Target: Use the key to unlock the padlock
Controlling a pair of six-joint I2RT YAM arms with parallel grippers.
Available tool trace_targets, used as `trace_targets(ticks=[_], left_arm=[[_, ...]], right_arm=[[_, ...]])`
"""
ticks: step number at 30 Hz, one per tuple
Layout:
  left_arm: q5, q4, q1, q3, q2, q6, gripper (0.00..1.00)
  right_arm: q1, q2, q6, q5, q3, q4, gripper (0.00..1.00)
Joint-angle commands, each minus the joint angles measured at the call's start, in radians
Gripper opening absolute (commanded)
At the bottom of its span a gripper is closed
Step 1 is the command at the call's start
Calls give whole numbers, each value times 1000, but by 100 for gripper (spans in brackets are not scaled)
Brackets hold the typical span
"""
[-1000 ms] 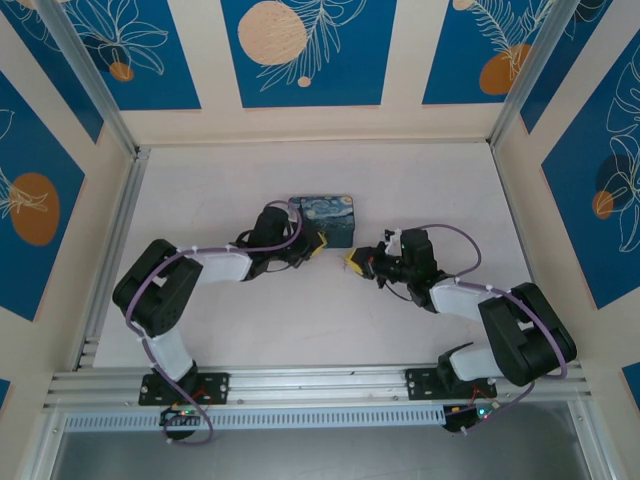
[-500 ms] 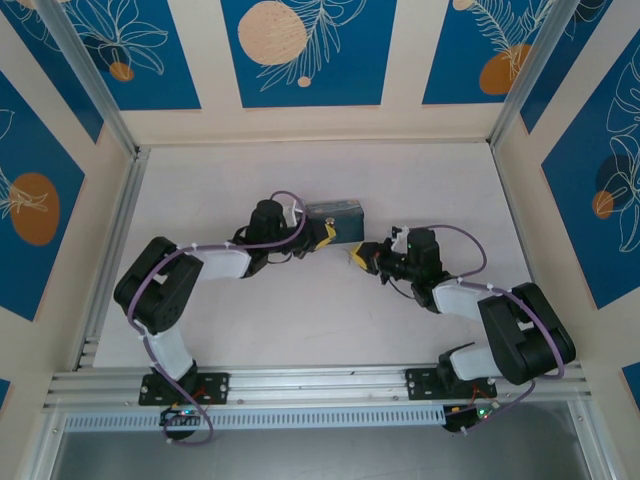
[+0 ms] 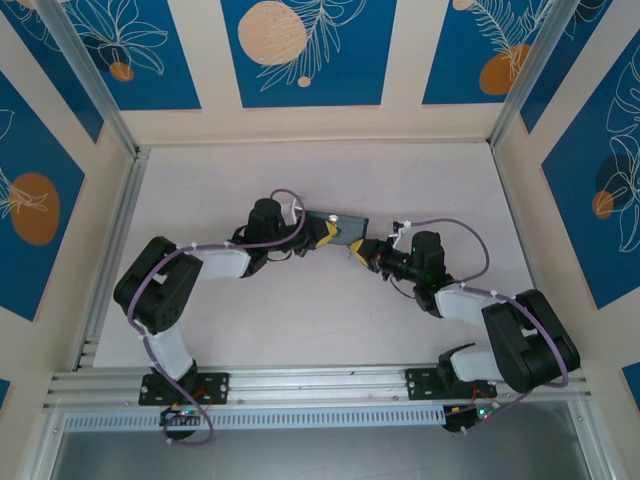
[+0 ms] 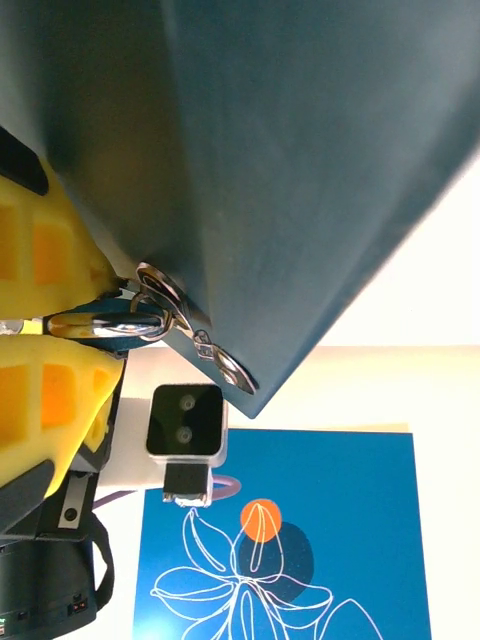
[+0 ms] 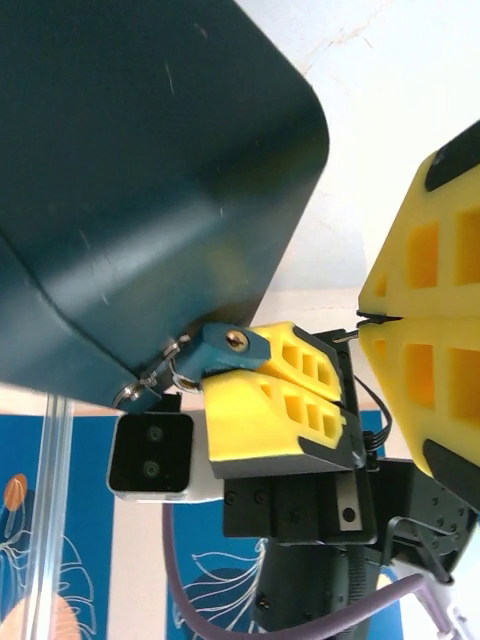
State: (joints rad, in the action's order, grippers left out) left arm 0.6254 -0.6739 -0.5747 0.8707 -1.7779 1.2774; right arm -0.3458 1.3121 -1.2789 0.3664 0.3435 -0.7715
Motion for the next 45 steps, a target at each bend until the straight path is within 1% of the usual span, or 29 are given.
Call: trace_targets(ticks=[1, 4, 6, 8, 13, 21, 28, 35, 45], left_arm=[[33, -82, 15, 33, -15, 3, 0], [37, -81, 16, 37, -18, 3, 0], [36, -81, 14, 37, -20, 5, 0], [36, -84, 15, 39, -20, 8, 0], [37, -95, 14, 40, -20, 19, 0], [41, -93, 15, 37, -20, 30, 0], [18, -135, 15, 18, -26, 82, 0], [-13, -150, 14, -7, -20, 122, 0], [-23, -133, 15, -9, -15, 123, 0]], right_arm=[[-4, -46, 118, 11, -12, -12, 0], [-4, -65, 144, 0, -6, 37, 0], [-3, -64, 126, -25, 3, 94, 0], [-3, -48, 74, -48, 2, 106, 0], [-27, -7, -47, -101, -17, 7, 0], [-47, 4, -94, -176, -1, -6, 0], [-60, 59, -149, -220, 3, -89, 0], [-82, 87, -166, -238, 21, -129, 0], [-84, 53, -157, -251, 31, -99, 0]])
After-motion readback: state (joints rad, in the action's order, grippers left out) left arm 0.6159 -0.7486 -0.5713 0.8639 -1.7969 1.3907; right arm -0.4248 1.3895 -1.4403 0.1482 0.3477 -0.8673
